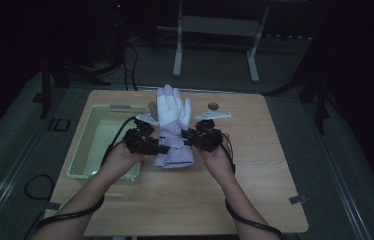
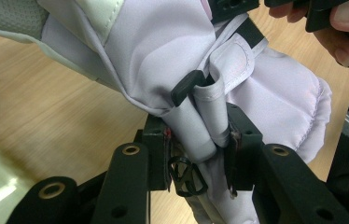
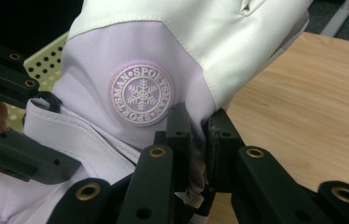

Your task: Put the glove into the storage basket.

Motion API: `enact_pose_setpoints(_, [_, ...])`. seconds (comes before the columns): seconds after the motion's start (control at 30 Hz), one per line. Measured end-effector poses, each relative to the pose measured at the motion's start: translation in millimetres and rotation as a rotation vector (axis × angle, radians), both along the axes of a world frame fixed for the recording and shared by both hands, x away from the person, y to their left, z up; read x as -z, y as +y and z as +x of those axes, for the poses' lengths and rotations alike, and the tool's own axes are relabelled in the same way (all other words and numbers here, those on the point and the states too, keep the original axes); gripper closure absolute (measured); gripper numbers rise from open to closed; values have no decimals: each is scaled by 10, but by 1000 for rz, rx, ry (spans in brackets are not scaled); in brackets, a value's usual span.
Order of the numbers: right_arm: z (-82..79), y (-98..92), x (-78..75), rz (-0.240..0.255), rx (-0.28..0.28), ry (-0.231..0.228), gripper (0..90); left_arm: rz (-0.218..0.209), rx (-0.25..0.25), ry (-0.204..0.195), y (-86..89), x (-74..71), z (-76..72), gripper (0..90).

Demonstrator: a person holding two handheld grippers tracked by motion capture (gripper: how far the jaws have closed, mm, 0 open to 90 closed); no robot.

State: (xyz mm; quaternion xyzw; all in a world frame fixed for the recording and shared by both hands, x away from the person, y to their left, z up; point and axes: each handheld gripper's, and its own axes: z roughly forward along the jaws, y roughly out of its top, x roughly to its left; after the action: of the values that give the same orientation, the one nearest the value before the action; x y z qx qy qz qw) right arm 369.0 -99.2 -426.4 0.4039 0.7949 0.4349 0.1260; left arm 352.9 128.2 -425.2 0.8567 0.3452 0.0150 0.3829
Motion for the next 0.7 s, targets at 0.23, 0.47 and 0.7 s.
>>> enact_pose_setpoints(0.23, [20, 287, -81, 12, -21, -8, 815, 26, 6, -4, 316, -128, 18, 673])
enact_pose_setpoints(0.47, [46, 640, -137, 31, -45, -8, 816, 22, 7, 6, 709, -191, 36, 673])
enact_pose_setpoints(0.7, [80, 1005, -95, 30, -71, -8, 817, 48, -12, 22, 1053, -168, 33, 673])
